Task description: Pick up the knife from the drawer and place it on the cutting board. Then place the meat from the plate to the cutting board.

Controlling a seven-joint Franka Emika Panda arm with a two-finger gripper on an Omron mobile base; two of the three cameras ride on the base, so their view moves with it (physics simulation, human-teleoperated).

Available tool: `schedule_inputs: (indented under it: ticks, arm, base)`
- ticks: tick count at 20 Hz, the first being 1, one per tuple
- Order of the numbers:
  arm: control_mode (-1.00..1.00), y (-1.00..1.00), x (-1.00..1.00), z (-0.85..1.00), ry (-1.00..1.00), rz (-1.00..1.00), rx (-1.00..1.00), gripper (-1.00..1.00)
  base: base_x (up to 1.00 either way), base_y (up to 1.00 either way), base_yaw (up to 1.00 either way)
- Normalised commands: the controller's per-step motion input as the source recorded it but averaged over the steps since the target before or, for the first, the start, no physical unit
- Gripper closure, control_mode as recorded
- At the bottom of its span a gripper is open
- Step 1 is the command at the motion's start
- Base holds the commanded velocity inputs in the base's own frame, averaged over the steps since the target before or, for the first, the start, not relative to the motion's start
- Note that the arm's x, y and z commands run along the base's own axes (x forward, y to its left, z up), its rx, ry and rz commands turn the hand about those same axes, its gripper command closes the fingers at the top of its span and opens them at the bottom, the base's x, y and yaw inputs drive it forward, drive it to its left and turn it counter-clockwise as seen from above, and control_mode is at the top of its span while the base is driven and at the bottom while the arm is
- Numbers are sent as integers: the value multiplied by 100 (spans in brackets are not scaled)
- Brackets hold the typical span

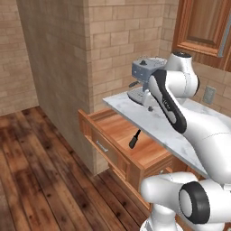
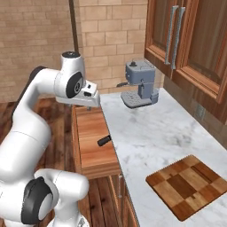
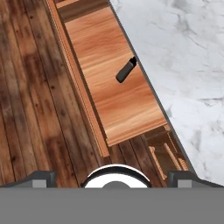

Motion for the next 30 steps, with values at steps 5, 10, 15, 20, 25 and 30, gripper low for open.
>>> schedule_inputs:
  ticks: [5,10,15,20,25,30]
  arm:
    - [-100,0,-26,-15,-4,0,0,-100]
    - [-100,17,-19,-82,14,-17,11,-100]
    - [-100,31,0,-74,19,-33,16,-100]
    - [-100,42,10,-74,17,-31,6,-100]
    - [-100,-12,10,-34,7,-20,4,-100]
    - [-100,-18,28,-25,0,-15,0,-100]
  base:
    - [0,0,0]
    - [0,0,0]
    - [0,0,0]
    - [0,0,0]
    - [0,0,0]
    - [0,0,0]
